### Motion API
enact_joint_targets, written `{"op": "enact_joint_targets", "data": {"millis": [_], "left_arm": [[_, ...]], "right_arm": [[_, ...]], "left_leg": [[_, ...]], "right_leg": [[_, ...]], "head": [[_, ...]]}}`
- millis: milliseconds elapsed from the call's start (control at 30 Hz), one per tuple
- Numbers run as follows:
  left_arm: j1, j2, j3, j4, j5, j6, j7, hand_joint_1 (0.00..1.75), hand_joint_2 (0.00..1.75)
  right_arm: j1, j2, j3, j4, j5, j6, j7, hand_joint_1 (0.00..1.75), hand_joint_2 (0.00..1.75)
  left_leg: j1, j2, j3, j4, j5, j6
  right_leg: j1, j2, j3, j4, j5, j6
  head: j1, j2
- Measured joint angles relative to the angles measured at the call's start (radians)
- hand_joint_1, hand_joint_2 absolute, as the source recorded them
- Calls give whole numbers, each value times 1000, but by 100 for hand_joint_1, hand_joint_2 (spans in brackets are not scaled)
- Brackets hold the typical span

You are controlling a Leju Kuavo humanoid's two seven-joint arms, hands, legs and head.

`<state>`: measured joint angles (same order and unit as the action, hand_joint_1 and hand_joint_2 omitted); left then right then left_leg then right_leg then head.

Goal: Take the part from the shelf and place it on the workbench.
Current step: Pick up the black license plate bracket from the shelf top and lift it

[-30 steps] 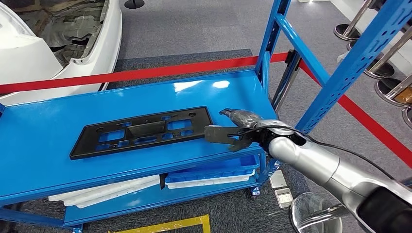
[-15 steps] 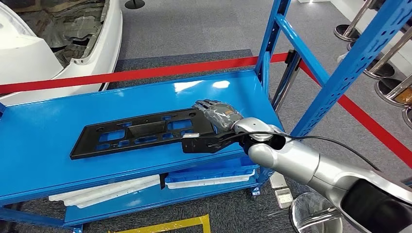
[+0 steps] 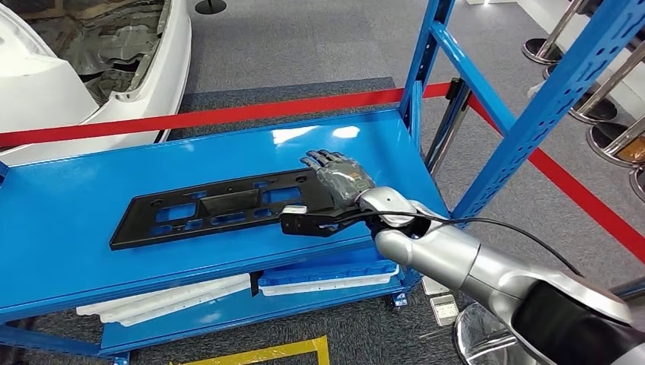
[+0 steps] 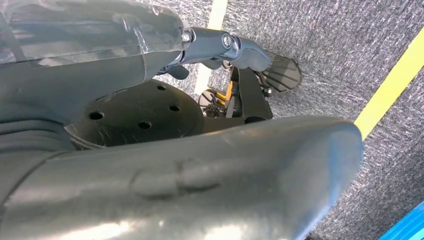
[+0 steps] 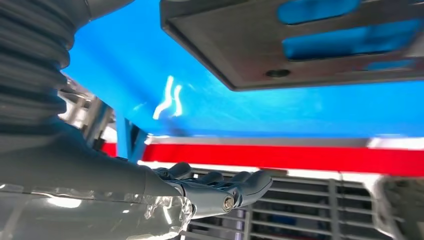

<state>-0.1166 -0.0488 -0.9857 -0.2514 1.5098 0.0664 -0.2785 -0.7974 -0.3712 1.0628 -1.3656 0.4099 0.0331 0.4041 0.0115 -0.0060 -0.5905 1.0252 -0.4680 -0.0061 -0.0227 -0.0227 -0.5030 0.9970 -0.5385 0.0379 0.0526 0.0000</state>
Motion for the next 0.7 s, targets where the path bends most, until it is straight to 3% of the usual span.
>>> {"op": "enact_joint_targets", "data": {"millis": [700], "left_arm": [[2, 0, -1, 0, 6, 0, -2, 0, 0]], "right_arm": [[29, 44, -34, 213, -15, 2, -5, 0, 175]], "left_leg": [[0, 0, 0, 0, 0, 0]], "right_leg": [[0, 0, 0, 0, 0, 0]], "head": [[0, 0]]}}
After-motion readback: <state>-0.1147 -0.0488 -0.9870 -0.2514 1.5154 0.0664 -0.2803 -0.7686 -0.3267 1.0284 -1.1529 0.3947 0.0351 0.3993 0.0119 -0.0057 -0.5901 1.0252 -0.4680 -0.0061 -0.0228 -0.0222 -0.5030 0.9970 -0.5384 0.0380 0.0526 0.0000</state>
